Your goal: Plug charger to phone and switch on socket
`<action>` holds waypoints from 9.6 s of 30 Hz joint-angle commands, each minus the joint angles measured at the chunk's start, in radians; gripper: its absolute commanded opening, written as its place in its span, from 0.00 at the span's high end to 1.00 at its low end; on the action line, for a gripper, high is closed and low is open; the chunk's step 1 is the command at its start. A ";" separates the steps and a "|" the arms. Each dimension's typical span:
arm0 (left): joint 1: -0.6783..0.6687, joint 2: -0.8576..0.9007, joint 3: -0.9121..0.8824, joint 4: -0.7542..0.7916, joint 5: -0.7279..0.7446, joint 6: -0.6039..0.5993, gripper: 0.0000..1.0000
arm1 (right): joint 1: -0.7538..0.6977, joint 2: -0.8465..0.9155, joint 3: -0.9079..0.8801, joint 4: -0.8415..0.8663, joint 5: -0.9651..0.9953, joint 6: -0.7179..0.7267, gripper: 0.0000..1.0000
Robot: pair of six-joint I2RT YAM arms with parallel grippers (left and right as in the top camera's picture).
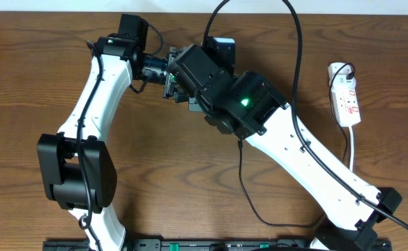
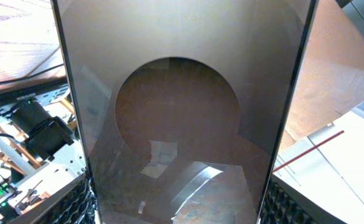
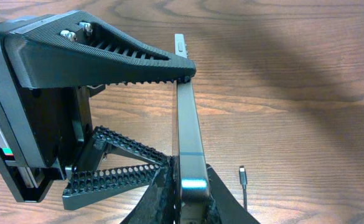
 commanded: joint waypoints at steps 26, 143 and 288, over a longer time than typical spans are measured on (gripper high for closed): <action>0.005 -0.028 0.028 -0.002 0.058 -0.009 0.32 | -0.015 -0.024 0.003 0.005 0.000 0.039 0.99; 0.005 -0.028 0.028 0.122 -0.089 -0.068 0.02 | -0.236 -0.031 0.003 0.021 -0.137 0.711 0.99; 0.005 -0.028 0.028 0.275 0.089 -0.296 0.93 | -0.234 -0.230 0.001 0.023 -0.164 0.644 0.11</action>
